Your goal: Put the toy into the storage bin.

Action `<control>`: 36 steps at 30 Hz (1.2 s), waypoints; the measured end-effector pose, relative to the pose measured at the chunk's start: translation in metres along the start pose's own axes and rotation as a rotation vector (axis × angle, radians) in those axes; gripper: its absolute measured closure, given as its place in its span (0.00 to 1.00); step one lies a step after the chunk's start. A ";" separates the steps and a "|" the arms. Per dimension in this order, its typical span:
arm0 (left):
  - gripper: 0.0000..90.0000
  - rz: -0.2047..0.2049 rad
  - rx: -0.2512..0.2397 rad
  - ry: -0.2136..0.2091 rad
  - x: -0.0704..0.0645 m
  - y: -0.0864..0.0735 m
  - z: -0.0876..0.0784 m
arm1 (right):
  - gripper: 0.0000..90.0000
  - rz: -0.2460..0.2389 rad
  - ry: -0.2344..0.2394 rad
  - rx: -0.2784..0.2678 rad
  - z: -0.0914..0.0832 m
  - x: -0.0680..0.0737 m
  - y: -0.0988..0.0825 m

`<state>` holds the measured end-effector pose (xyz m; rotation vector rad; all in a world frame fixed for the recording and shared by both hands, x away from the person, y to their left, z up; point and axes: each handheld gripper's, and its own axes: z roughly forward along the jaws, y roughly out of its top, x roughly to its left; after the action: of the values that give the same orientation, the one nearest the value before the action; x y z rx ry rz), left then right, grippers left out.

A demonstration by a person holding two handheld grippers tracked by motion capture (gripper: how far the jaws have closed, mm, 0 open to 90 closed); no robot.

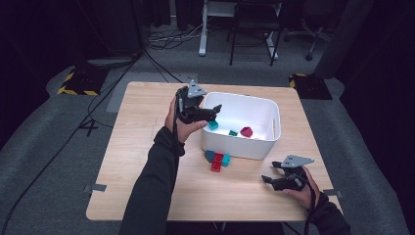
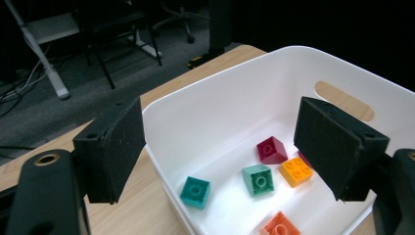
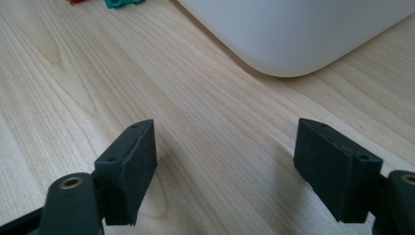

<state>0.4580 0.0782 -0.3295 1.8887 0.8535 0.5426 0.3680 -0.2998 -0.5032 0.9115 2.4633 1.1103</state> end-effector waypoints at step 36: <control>0.21 0.033 0.122 0.051 0.003 -0.098 -0.028 | 0.27 0.000 0.000 0.000 0.000 0.000 0.000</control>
<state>0.4088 0.1262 -0.4051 2.0103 0.9082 0.5720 0.3680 -0.2997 -0.5032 0.9120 2.4628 1.1101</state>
